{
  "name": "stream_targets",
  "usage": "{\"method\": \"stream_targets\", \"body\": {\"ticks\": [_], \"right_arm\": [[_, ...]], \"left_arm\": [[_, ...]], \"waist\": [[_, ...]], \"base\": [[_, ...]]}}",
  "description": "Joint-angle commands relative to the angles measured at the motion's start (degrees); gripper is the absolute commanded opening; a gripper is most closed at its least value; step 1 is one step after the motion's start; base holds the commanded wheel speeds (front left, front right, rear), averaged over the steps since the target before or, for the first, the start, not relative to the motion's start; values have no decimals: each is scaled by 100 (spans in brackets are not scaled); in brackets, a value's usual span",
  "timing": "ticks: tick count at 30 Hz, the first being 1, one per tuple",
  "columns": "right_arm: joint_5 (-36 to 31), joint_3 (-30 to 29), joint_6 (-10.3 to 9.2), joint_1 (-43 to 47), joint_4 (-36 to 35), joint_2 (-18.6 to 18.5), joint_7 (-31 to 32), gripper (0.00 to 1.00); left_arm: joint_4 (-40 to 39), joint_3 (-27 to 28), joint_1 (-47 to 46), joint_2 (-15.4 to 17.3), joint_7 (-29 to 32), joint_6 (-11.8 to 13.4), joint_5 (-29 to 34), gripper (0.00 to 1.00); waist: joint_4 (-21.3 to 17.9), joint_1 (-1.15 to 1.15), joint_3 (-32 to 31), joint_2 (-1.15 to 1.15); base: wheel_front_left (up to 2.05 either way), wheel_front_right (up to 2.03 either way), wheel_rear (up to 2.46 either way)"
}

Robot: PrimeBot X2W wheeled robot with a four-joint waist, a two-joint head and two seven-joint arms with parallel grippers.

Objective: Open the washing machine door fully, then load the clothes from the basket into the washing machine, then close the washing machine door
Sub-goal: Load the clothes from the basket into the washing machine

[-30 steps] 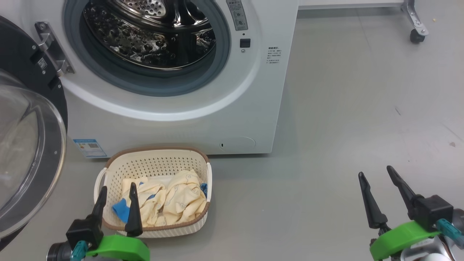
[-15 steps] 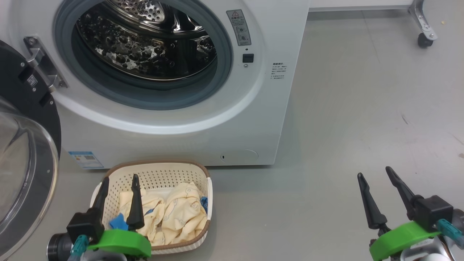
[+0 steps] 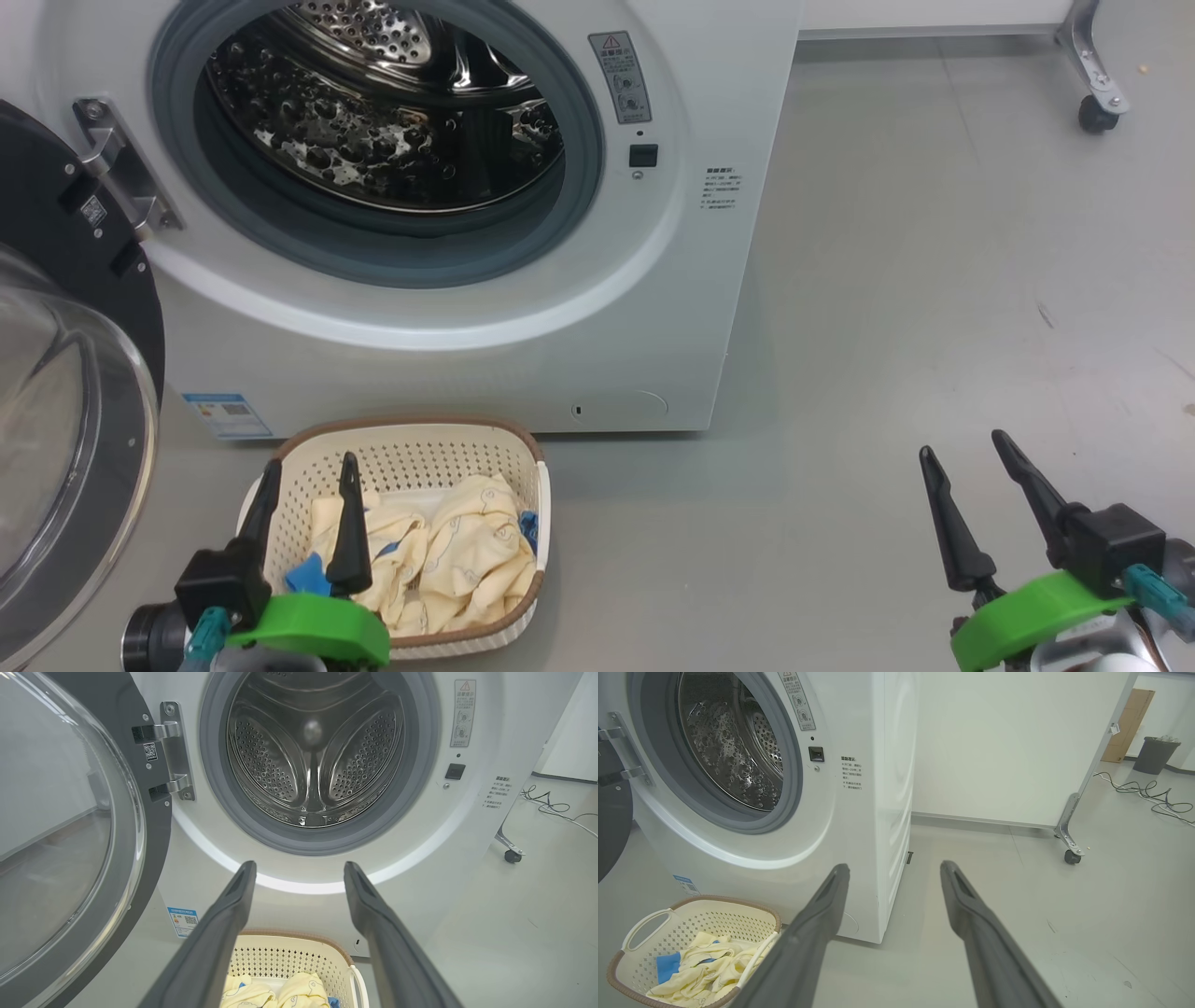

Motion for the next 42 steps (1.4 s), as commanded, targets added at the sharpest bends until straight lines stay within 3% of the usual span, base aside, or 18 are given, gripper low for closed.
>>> {"method": "stream_targets", "body": {"ticks": [1,11,20,31,42], "right_arm": [[34,106,59,-189,-148,-81,11,100],[86,157,59,-189,-153,-81,22,100],[87,199,59,-401,-272,-81,40,100],[40,468,59,-1158,-624,-81,-56,100],[383,697,59,-1710,-1062,-81,-256,100]], "left_arm": [[-137,198,-137,33,-38,-14,54,100],[235,41,-208,30,-38,-39,175,100],[1756,-189,-1045,217,170,-178,368,100],[4182,-460,-2917,548,608,-553,525,100],[5294,-288,-4160,995,877,-730,221,100]], "waist": [[4,0,-7,0],[7,0,61,0],[-78,0,623,0],[-532,0,2139,0],[-1100,0,4108,0]], "base": [[0,0,0],[0,0,0],[0,0,0],[0,0,0],[0,0,0]]}}
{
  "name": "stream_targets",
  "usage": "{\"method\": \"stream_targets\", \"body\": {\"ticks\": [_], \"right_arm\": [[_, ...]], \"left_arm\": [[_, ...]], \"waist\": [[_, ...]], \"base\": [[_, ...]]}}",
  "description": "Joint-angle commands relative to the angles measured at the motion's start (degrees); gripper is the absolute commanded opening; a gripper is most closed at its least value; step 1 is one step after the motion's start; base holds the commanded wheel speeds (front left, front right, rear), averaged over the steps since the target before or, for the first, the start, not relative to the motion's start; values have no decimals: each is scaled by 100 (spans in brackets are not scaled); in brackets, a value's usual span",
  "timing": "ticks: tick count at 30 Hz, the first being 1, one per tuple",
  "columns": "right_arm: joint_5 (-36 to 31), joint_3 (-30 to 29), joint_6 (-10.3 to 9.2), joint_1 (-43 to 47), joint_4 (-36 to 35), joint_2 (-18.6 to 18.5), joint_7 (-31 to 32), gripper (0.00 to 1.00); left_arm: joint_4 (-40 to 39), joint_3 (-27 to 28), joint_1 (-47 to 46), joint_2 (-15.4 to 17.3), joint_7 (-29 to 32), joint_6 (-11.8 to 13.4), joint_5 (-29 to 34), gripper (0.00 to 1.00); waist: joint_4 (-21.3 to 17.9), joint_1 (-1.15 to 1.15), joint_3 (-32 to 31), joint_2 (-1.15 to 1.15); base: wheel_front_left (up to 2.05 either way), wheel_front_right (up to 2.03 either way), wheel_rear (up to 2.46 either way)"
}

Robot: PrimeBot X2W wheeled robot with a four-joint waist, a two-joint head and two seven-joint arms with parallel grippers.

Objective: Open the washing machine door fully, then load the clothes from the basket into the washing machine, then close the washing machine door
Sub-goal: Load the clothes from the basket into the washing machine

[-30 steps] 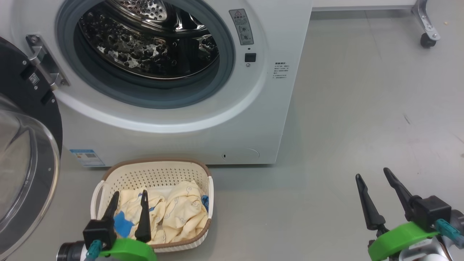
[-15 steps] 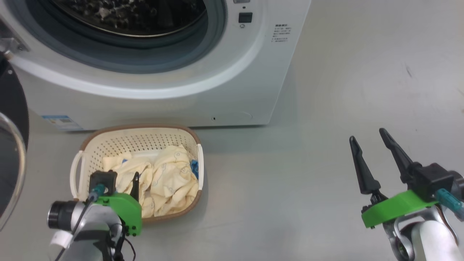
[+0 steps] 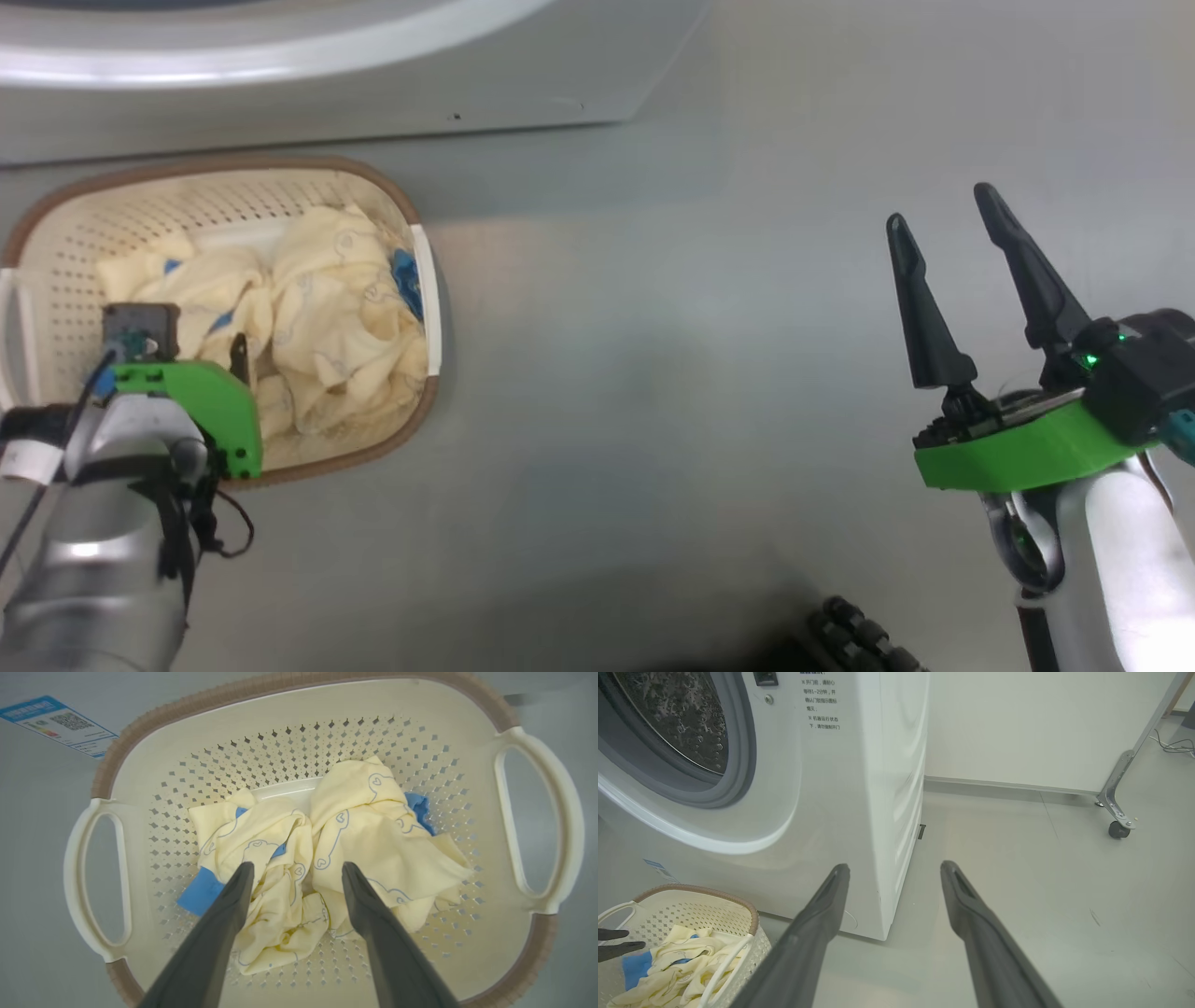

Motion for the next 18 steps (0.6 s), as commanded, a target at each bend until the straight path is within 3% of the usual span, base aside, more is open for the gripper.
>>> {"method": "stream_targets", "body": {"ticks": [1,11,14,18], "right_arm": [[112,133,59,-79,-278,-72,-101,100],[285,239,59,-232,-675,-72,-195,100],[306,240,59,-244,-772,-72,-208,100],[345,252,59,-194,-847,-72,-216,100]], "left_arm": [[14,151,-165,319,32,-22,-63,100],[224,85,-834,724,345,46,-49,100],[274,75,-959,860,498,327,-19,100],[316,-111,-1067,1047,663,978,235,100]], "waist": [[-405,0,1042,0],[-500,0,2191,0],[-487,0,2417,0],[-430,0,2608,0]], "base": [[0,0,0],[0,0,0],[0,0,0],[0,0,0]]}}
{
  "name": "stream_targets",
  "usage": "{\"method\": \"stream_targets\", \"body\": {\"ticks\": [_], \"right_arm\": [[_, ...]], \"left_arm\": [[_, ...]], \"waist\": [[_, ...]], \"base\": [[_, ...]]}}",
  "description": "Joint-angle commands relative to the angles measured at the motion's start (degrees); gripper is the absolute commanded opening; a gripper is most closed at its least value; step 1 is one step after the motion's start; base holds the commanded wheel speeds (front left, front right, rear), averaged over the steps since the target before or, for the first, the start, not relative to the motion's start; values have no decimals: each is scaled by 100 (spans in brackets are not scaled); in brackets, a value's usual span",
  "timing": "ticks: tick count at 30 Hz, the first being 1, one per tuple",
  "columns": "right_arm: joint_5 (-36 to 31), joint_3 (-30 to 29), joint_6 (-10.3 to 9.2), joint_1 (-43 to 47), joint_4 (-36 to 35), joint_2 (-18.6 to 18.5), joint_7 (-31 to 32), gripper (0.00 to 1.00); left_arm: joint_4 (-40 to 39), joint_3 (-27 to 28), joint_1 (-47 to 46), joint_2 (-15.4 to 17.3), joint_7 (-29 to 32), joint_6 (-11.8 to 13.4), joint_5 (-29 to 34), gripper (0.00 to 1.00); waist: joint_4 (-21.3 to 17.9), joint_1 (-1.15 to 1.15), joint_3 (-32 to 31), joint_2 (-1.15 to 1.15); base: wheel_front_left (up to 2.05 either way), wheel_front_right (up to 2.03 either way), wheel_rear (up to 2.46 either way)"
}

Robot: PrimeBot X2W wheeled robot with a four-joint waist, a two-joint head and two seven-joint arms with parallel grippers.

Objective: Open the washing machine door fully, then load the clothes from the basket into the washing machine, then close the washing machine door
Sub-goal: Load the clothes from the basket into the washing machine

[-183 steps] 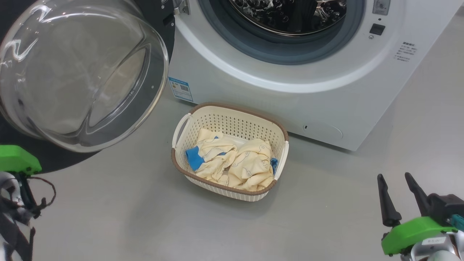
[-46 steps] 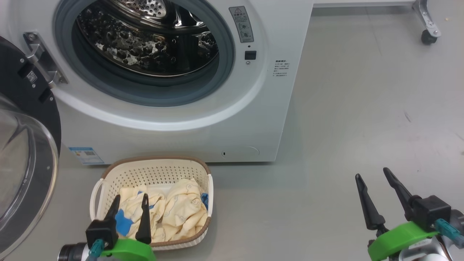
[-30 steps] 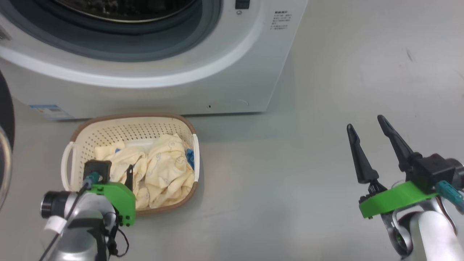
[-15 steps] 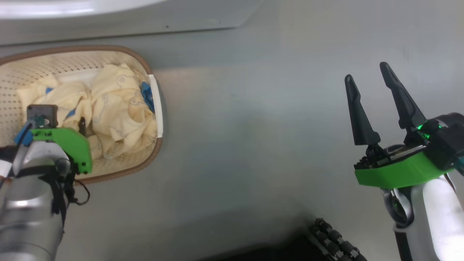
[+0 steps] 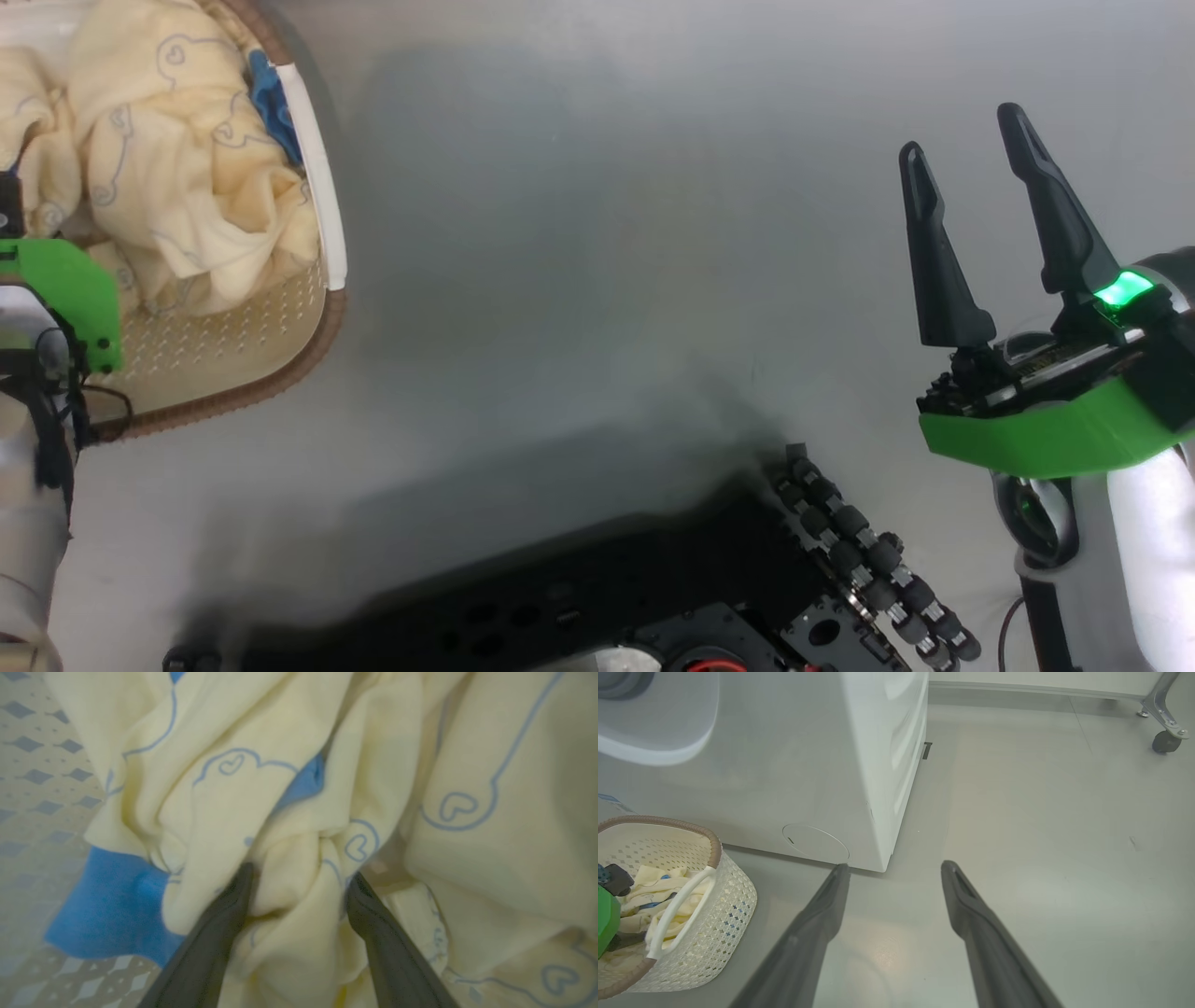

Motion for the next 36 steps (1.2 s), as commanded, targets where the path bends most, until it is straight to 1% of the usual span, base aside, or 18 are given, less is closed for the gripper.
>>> {"method": "stream_targets", "body": {"ticks": [1,3,8,9,10,13,18,20,24,28,32,36], "right_arm": [[58,89,59,208,-171,-67,-44,100],[43,87,59,250,-159,-67,-45,100],[50,108,59,288,-207,-67,-48,100],[60,116,59,296,-217,-67,-49,100],[61,121,59,301,-223,-67,-49,100],[60,114,59,309,-223,-67,-50,100],[104,52,59,230,-175,-67,-51,100],[107,5,59,180,-152,-67,-52,100],[70,-109,59,141,-110,-67,-52,100],[2,-228,59,193,-70,-67,-53,100],[-101,-354,59,290,-50,-67,-51,100],[-163,-454,59,365,-5,-67,-44,100]], "left_arm": [[11,51,169,277,41,92,69,100],[19,61,139,227,61,160,34,100],[36,88,128,194,56,119,-78,100],[39,103,128,184,53,98,-112,45],[42,103,130,180,56,74,-132,0],[47,68,115,186,6,26,-145,0],[9,21,17,235,-439,-64,-182,0],[-43,32,-14,205,-694,-95,-225,0],[-93,74,12,81,-1175,-141,-340,0],[-211,49,93,-91,-1454,-152,-386,0],[-526,159,290,-316,-1565,-124,-553,0],[-1133,282,604,-434,-1574,-100,-658,0]], "waist": [[34,-1,141,0],[82,-1,169,0],[142,-1,221,0],[145,-1,225,0],[145,-1,226,0],[149,-1,235,0],[203,-1,232,0],[263,-1,165,0],[397,-1,-80,0],[555,-1,-399,0],[705,-1,-762,0],[792,-1,-1089,0]], "base": [[0,0,0],[0,0,0],[0,0,0],[0,0,0],[0,0,0],[0,0,0],[0,0,0],[0,0,0],[0,0,0],[0,0,0],[0,0,0],[0,0,0]]}}
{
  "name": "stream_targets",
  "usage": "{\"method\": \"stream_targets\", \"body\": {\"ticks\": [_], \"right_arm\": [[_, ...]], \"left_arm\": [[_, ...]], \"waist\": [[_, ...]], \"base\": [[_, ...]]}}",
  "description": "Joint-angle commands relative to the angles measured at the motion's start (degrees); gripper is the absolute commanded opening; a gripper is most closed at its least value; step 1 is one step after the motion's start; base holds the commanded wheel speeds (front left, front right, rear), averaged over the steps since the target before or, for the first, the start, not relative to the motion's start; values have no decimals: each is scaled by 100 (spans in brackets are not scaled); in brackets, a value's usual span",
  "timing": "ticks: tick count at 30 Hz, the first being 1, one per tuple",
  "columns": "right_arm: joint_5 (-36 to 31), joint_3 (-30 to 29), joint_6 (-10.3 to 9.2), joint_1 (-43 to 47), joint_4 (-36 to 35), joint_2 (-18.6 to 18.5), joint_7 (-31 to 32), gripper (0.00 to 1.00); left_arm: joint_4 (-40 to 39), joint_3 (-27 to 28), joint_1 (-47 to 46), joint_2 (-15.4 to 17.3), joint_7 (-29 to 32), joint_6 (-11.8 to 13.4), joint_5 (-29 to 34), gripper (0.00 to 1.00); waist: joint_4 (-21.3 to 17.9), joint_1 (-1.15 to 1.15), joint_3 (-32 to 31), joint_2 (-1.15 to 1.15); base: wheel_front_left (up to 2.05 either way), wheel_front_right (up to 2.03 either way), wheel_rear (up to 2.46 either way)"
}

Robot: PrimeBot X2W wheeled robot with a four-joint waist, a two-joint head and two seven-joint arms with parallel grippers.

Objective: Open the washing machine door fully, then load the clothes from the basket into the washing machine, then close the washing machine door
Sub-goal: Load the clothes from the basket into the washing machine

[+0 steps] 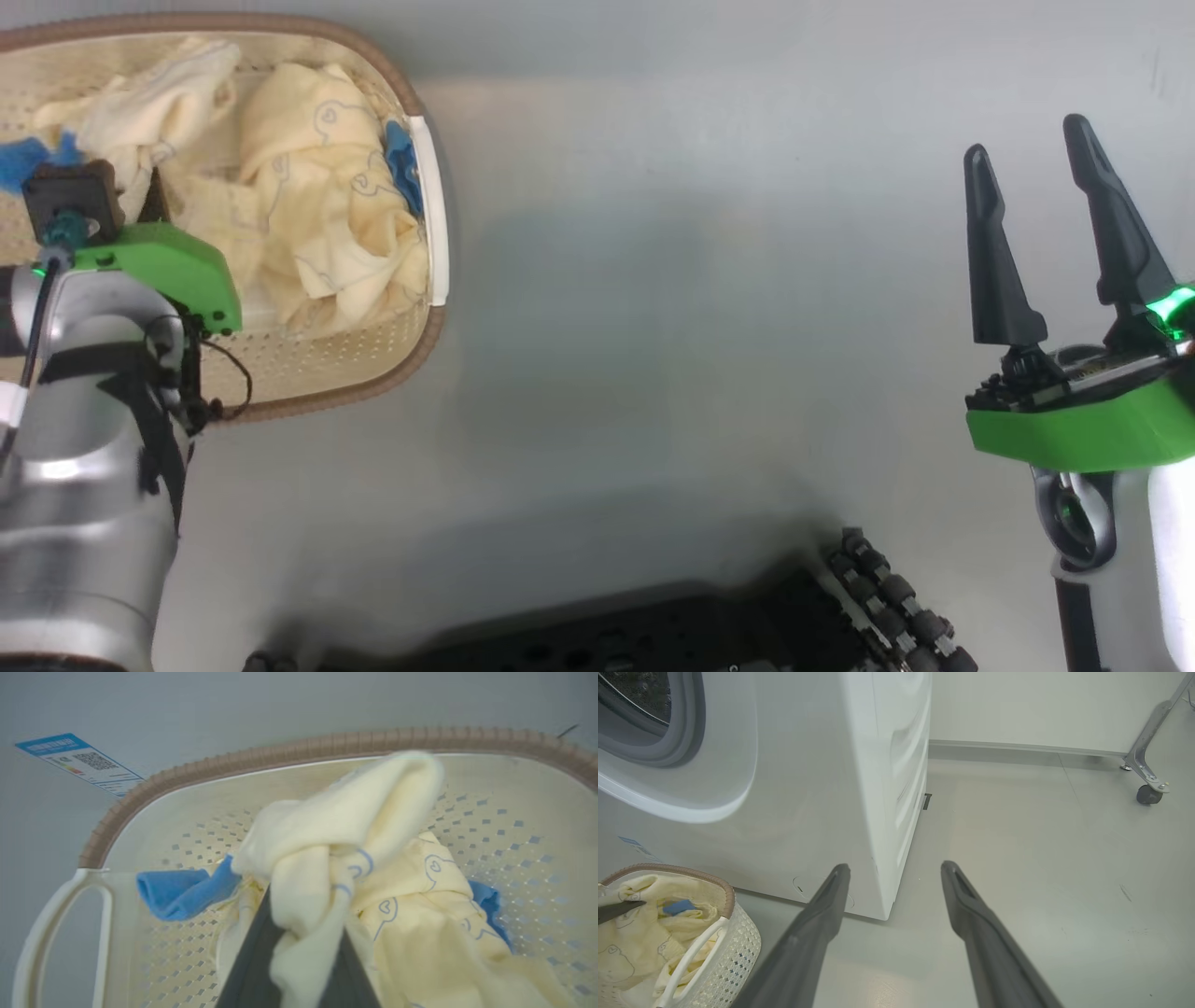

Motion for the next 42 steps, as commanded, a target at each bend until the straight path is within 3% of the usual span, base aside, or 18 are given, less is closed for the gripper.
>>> {"method": "stream_targets", "body": {"ticks": [1,10,19,33,42], "right_arm": [[-47,39,59,283,-123,-63,-23,100],[-40,-269,59,507,79,-63,0,100],[-62,-465,59,777,237,-63,131,100],[-110,-653,59,1359,455,-63,397,100],[-82,-593,59,1622,571,-63,502,100]], "left_arm": [[-340,187,412,182,-79,66,-33,0],[-2163,588,1928,-182,-81,131,-74,0],[-3138,757,2980,-429,-81,52,111,0],[-3884,740,4168,-568,-82,-144,312,0],[-3983,627,4603,-638,-82,-212,322,0]], "waist": [[148,0,-392,0],[283,0,-1590,0],[431,0,-2711,0],[514,0,-4245,0],[594,0,-4681,0]], "base": [[0,0,0],[0,0,0],[0,0,0],[0,0,0],[0,0,0]]}}
